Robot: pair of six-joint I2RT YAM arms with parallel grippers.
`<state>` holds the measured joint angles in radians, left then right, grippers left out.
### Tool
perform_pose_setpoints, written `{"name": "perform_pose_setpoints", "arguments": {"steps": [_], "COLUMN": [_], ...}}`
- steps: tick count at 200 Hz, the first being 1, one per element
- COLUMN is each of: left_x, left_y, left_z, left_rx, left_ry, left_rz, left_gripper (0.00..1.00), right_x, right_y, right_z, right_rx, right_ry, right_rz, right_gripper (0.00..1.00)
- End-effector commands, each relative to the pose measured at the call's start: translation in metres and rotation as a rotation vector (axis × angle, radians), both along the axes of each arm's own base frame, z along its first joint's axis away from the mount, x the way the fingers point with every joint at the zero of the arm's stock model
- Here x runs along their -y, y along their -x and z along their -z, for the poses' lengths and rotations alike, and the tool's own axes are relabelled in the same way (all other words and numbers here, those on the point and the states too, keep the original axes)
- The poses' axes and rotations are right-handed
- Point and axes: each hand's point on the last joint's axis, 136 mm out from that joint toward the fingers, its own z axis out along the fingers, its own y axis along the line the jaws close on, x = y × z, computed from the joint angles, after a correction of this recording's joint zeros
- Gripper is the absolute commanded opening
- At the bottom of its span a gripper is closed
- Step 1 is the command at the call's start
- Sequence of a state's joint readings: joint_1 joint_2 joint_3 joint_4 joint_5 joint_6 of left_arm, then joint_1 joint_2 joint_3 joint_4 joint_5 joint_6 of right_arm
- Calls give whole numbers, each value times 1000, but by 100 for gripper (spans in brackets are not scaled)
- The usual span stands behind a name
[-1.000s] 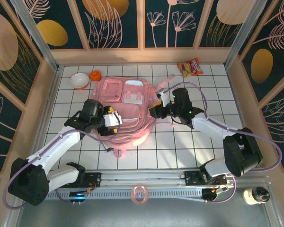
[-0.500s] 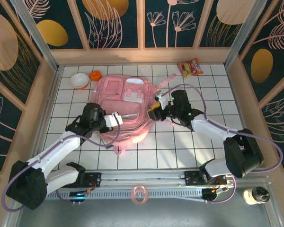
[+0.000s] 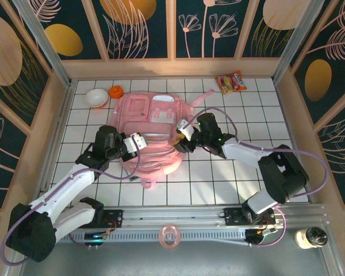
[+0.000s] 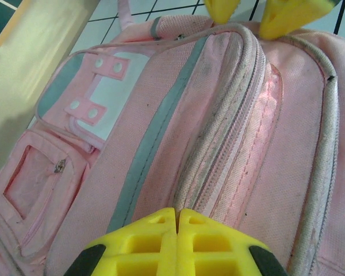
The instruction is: Pack the student bag
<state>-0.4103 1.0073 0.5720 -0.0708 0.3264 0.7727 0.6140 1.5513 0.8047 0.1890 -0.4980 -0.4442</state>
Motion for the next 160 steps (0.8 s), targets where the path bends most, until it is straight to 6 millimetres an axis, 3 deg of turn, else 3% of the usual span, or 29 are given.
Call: {"name": "perform_pose_setpoints", "arguments": {"steps": [1,52,82,108,127,160], "left_x": [8,11,12,5,1,-3], "left_y": [-4,-5,-10,-21,-28,-39], "left_z": [-24,-24,-27,-24,-20,-23], "left_rx": [63,49,40,24,6,5], "left_ry": [64,63,75,66,42,63], "left_rz": [33,47,26,-47,-87,-156], "left_gripper": [0,0,0,0,0,0], "right_x": [-12,-25,-26,-23,-24,-24], "right_y": [-21,-21,-9,0,12,29], "right_z": [-16,-7,3,-11,-21,-21], "right_rx": [116,100,19,-69,-150,-321], "right_ry": [-25,-26,-9,-50,-79,-58], "right_rz": [-39,-143,-198,-200,-215,-237], "right_gripper": [49,47,26,0,0,0]}}
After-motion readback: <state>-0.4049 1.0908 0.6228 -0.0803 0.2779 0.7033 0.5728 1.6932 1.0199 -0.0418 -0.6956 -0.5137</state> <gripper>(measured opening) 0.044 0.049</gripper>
